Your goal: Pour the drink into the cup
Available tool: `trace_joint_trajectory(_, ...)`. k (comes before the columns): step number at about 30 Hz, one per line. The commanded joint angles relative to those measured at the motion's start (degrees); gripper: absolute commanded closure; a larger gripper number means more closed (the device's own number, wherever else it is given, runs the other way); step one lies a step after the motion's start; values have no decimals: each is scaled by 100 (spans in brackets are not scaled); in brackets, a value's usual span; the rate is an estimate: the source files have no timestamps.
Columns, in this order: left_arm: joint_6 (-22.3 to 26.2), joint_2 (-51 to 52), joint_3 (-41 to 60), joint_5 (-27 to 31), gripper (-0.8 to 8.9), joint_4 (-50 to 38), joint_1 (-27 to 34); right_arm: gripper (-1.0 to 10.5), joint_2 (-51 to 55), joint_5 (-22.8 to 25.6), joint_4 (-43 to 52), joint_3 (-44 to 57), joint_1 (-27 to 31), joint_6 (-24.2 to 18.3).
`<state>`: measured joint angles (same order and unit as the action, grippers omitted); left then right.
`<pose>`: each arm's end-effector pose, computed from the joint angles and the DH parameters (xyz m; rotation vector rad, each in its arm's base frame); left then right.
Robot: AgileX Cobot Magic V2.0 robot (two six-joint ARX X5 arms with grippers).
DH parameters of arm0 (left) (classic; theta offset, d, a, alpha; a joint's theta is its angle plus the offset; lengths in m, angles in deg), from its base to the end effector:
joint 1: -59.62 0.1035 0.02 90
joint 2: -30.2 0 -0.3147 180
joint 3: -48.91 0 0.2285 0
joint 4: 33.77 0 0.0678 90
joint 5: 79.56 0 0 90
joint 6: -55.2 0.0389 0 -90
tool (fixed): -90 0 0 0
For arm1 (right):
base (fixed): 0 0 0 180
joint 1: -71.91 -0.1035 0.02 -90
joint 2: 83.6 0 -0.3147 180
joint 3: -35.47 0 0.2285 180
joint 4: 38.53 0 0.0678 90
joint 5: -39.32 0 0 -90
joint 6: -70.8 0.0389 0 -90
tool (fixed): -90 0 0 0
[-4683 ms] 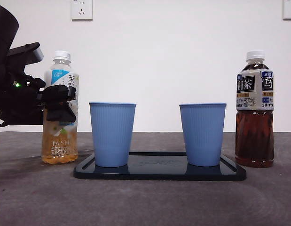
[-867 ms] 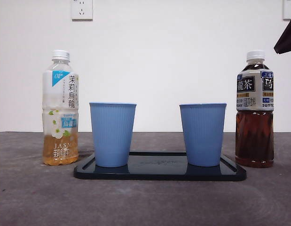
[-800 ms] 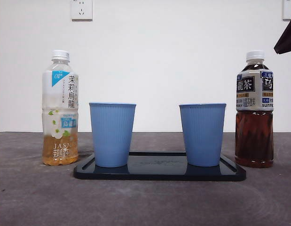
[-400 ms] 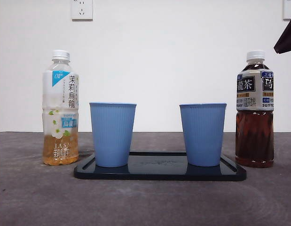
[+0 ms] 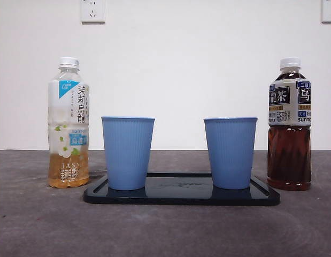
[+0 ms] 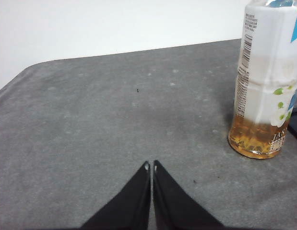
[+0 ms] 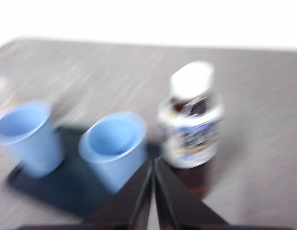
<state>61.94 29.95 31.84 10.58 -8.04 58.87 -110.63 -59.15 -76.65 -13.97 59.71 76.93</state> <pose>0.0294 -0.0003 0.1545 0.1186 0.1547 -0.0198 0.0508 0.0168 0.3049 0.0962 0.2944 0.3434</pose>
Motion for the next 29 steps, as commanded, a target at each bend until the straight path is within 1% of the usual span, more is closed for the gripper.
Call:
trace_joint_trajectory(1,9,7,116,7,806,24,11,938,396,157,118,205,455,-308)
trace_joint_trajectory(3,9,7,116,7,806,24,11,938,828,280,595,664,850,-470)
trace_joint_trajectory(4,9,7,116,7,806,24,11,938,1095,275,1051,1019,1073,-516)
trace_joint_trajectory(6,9,7,116,7,806,24,11,938,1471,280,1714,1547,1364,-516)
trace_joint_trajectory(8,9,7,116,7,806,24,11,938,1703,313,2083,1902,1519,-538)
trace_joint_trajectory(11,9,7,116,7,806,24,11,938,2002,562,2448,2376,1652,-535)
trace_joint_trajectory(14,9,7,116,7,806,24,11,938,2262,879,2476,2745,1674,-533)
trace_joint_trajectory(17,9,7,116,9,806,24,11,938,2435,1038,2476,3036,1674,-531)
trace_joint_trajectory(22,9,7,116,7,806,24,11,938,2632,1040,2428,3377,1674,-520)
trace_joint_trajectory(29,9,7,116,7,806,24,11,938,2682,1045,1987,3375,1674,-533)
